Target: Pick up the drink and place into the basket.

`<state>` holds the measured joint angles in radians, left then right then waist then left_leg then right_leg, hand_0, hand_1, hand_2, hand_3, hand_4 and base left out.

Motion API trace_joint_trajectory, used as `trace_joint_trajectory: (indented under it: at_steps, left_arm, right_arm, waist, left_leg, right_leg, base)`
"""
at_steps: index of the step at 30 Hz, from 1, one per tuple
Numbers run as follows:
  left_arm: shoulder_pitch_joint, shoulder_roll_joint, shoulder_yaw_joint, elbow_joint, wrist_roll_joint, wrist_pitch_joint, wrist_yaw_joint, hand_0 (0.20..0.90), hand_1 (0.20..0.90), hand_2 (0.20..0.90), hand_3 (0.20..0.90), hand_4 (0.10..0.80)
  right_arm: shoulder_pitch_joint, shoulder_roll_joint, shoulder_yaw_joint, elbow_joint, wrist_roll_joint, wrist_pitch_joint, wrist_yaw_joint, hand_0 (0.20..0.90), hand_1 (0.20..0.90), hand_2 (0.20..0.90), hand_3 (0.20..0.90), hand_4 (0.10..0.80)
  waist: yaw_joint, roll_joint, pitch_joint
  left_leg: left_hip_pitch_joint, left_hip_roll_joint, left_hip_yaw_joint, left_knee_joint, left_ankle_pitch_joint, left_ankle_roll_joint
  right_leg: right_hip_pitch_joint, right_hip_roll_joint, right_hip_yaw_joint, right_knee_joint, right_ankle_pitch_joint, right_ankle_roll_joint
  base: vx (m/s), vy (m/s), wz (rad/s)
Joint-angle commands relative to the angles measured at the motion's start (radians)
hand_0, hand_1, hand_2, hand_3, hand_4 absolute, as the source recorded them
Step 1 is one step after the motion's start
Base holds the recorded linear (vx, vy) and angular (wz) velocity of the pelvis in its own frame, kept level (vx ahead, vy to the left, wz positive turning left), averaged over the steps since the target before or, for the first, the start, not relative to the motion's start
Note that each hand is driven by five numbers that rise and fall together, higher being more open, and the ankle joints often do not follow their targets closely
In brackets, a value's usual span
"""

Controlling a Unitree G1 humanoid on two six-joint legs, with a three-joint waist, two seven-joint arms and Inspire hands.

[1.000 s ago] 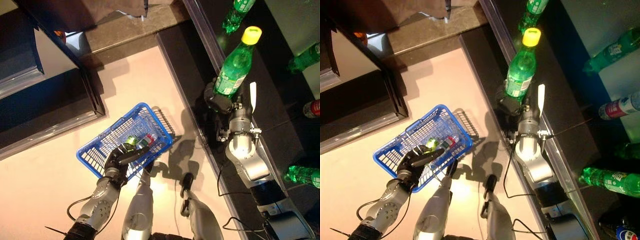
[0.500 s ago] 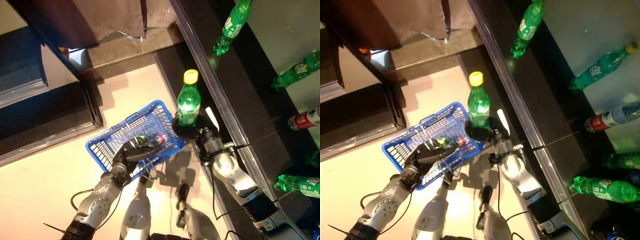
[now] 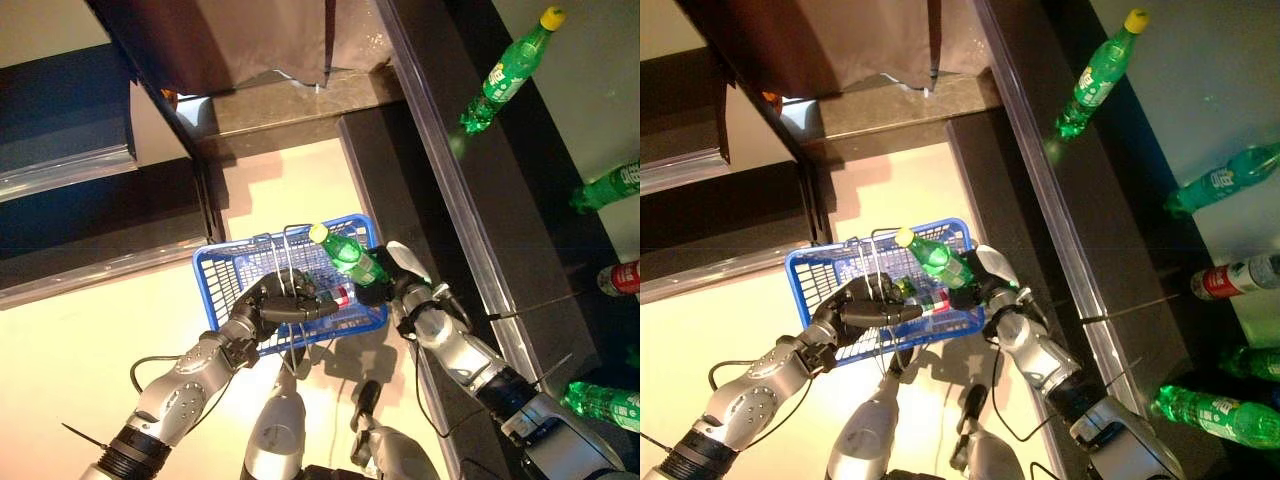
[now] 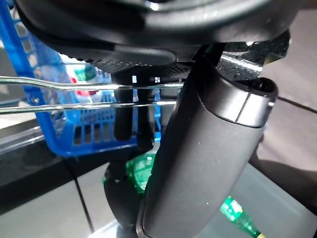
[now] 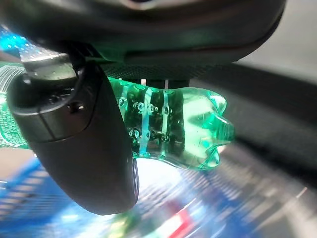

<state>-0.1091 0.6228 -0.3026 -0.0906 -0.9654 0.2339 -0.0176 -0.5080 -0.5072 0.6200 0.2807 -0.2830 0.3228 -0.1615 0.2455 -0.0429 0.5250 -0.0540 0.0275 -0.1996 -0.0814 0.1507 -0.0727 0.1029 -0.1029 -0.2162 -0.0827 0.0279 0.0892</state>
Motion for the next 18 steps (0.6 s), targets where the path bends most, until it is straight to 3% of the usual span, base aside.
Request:
trace_joint_trajectory:
  at_steps: [1, 6, 18]
  left_arm:
    - [-0.110, -0.074, -0.016, -0.295, -0.056, -0.172, -0.186, 0.300, 0.300, 0.300, 0.200, 0.100]
    - [-0.133, -0.072, -0.039, -0.308, -0.056, -0.131, -0.204, 0.300, 0.300, 0.300, 0.200, 0.100]
    - [-0.208, -0.081, -0.152, -0.324, -0.099, -0.046, -0.238, 0.300, 0.300, 0.300, 0.200, 0.100]
  right_arm:
    - [-0.064, -0.030, 0.100, 0.020, -0.142, -0.016, -0.002, 0.300, 0.300, 0.300, 0.200, 0.100]
    - [-0.130, -0.042, 0.159, 0.068, -0.286, -0.007, 0.090, 0.300, 0.300, 0.300, 0.200, 0.100]
    - [-0.293, 0.004, 0.342, 0.110, -0.362, -0.050, 0.313, 0.300, 0.300, 0.300, 0.200, 0.100]
  waist:
    - [-0.009, 0.019, -0.339]
    - [0.006, 0.016, -0.334]
    - [0.038, 0.024, -0.318]
  left_leg:
    - [-0.012, -0.022, -0.046, 0.011, -0.038, 0.026]
    - [-0.011, -0.027, -0.065, 0.013, -0.037, 0.026]
    - [-0.017, -0.037, -0.101, 0.016, -0.030, 0.028]
  right_leg:
    - [-0.014, -0.021, -0.020, 0.101, -0.047, -0.012]
    - [-0.011, -0.021, -0.029, 0.105, -0.050, -0.013]
    - [-0.011, -0.026, -0.050, 0.116, -0.056, -0.016]
  base:
    - [0.000, 0.000, 0.00]
    - [0.003, -0.006, 0.00]
    - [0.012, 0.004, 0.08]
